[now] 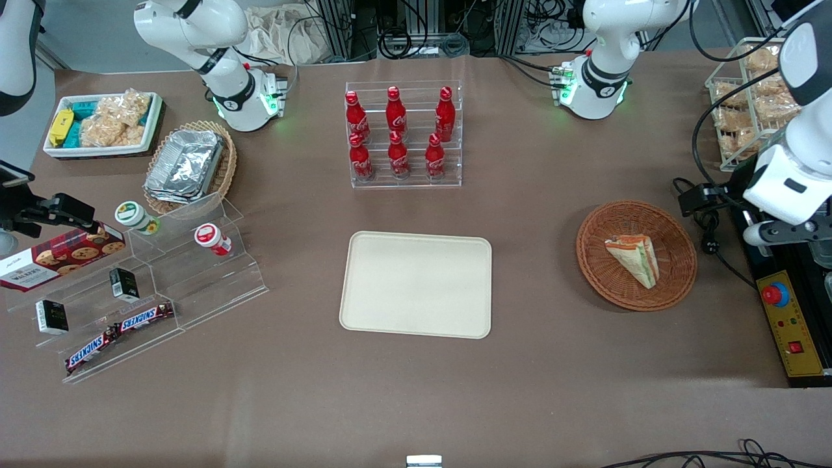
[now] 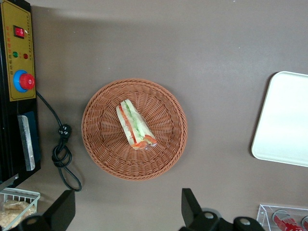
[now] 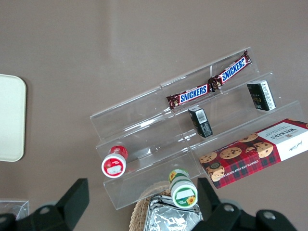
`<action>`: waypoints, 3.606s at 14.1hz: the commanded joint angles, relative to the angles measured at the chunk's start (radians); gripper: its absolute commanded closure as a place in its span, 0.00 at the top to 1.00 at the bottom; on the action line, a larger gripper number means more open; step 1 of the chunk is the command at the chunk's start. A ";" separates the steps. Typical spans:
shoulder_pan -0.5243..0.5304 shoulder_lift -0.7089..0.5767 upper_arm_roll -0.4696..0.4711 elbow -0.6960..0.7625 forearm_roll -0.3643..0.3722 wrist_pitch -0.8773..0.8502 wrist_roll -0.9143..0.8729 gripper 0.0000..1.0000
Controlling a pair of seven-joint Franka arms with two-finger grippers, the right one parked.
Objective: Place sandwich from basket to tray
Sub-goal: 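Move the left gripper down over the wrapped sandwich in the wicker basket, then close the left gripper on the sandwich and lift it from the basket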
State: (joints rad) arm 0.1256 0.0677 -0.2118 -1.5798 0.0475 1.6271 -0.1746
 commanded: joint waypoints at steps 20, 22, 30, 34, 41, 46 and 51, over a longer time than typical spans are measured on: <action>0.045 0.000 0.020 -0.678 -0.014 0.800 -0.606 0.99; 0.046 0.021 0.020 -0.689 -0.012 0.827 -0.605 0.99; 0.058 0.061 0.026 -0.813 0.002 0.958 -0.582 0.99; 0.081 0.104 0.026 -0.804 0.005 0.974 -0.556 0.94; 0.078 0.096 0.023 -0.786 -0.003 0.968 -0.572 0.00; 0.049 0.063 -0.015 -0.523 -0.005 0.543 -0.556 0.00; 0.037 0.206 -0.148 0.040 -0.003 -0.005 -0.557 0.00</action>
State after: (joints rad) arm 0.1695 0.1566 -0.3149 -1.7737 0.0444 1.7706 -0.7371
